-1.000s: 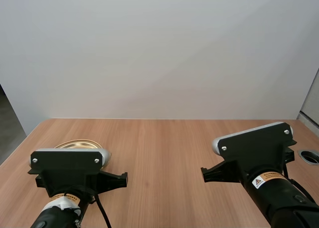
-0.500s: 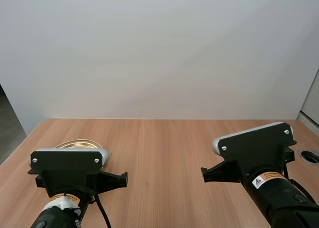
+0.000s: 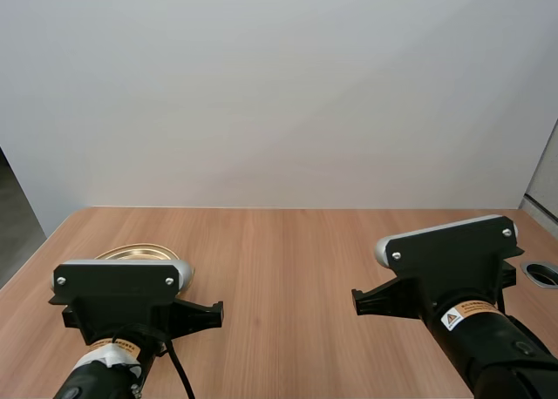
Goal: Open the pot, put the car inside, and close it
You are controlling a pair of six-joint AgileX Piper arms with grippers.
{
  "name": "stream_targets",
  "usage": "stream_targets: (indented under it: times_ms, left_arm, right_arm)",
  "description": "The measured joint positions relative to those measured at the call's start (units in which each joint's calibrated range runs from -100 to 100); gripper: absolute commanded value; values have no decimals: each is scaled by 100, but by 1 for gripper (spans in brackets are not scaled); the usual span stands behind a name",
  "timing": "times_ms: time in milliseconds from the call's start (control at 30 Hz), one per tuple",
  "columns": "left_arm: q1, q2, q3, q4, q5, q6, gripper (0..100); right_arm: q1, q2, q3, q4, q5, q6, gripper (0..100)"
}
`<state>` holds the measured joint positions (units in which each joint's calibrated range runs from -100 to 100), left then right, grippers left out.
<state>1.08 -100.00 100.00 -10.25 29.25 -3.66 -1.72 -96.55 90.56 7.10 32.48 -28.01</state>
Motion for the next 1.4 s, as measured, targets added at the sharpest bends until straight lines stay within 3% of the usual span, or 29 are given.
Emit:
stream_targets:
  times_ms: [233, 533, 867, 1400]
  left_arm:
    - [0, 0, 0, 0, 0, 0, 0]
    - [0, 0, 0, 0, 0, 0, 0]
    - [0, 0, 0, 0, 0, 0, 0]
    - [0, 0, 0, 0, 0, 0, 0]
  right_arm:
    - [0, 0, 523, -771, -551, 773, 0]
    - [0, 0, 944, -523, -1090, 830, 0]
    - [0, 0, 944, -523, -427, 972, 0]
    - [0, 0, 944, -523, -427, 972, 0]
